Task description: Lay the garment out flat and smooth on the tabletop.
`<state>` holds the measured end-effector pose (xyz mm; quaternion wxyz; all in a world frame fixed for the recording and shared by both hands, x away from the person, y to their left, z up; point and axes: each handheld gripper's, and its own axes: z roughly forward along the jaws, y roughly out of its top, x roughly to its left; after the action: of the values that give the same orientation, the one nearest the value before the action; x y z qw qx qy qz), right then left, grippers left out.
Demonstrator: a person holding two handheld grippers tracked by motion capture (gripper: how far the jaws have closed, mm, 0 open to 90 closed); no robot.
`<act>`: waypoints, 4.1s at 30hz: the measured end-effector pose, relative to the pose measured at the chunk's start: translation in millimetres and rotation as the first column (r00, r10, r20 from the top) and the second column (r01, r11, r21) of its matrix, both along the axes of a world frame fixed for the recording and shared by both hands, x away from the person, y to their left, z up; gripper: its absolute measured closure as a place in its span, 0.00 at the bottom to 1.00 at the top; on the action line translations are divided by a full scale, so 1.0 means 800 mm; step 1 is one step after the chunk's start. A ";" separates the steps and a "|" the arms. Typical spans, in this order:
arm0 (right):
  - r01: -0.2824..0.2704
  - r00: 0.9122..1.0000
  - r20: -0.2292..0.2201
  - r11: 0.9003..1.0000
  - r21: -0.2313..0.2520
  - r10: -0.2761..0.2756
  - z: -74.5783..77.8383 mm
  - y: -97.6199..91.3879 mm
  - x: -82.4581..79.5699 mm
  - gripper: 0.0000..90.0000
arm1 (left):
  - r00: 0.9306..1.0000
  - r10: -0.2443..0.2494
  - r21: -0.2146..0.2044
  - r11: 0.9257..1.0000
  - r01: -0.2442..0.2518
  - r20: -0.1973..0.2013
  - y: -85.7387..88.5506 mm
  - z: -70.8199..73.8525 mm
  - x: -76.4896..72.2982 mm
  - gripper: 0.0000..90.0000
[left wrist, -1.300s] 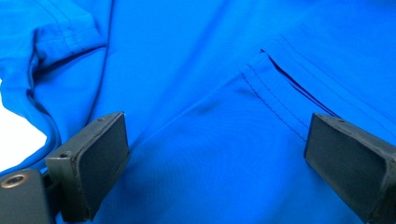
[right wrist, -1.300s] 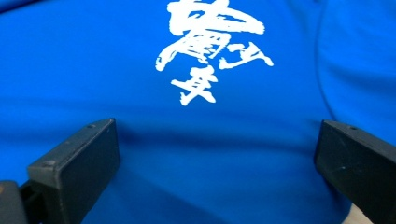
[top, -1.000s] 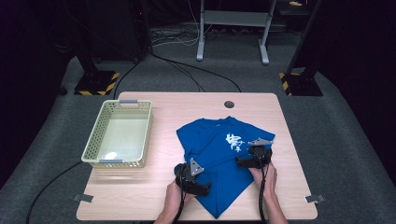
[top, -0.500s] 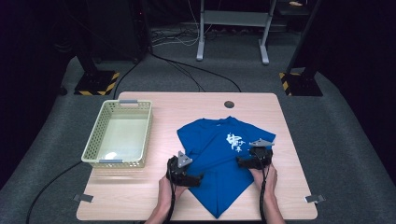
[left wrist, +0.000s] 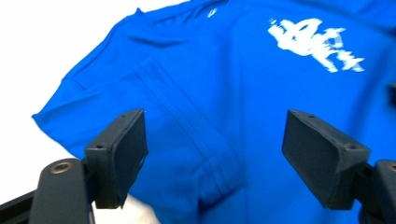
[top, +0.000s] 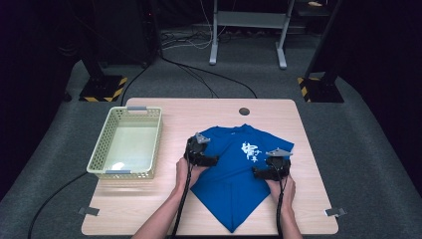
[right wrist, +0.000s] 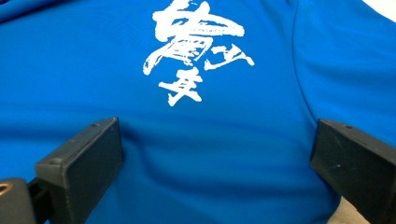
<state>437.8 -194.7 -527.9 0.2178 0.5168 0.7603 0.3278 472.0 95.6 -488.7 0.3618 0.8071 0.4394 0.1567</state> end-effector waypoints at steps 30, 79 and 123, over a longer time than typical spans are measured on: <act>0.001 1.000 0.002 1.000 0.001 -0.001 0.000 0.000 0.000 0.02 | 0.998 0.060 0.044 0.997 -0.060 -0.012 0.003 -0.023 0.027 0.90; 0.015 1.000 0.002 1.000 0.002 -0.015 0.000 -0.002 0.000 0.03 | 0.963 0.264 -0.023 0.965 -0.263 0.058 0.100 -0.022 0.007 0.95; 0.052 0.992 -0.112 0.999 -0.008 -0.052 0.014 -0.019 0.063 0.00 | 0.970 0.244 0.020 0.970 -0.244 -0.020 0.066 -0.036 0.028 0.29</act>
<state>488.6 -209.7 -517.0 0.1846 0.5535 0.7584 0.2905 494.4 148.6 -517.4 0.3276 0.7519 0.5379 0.1947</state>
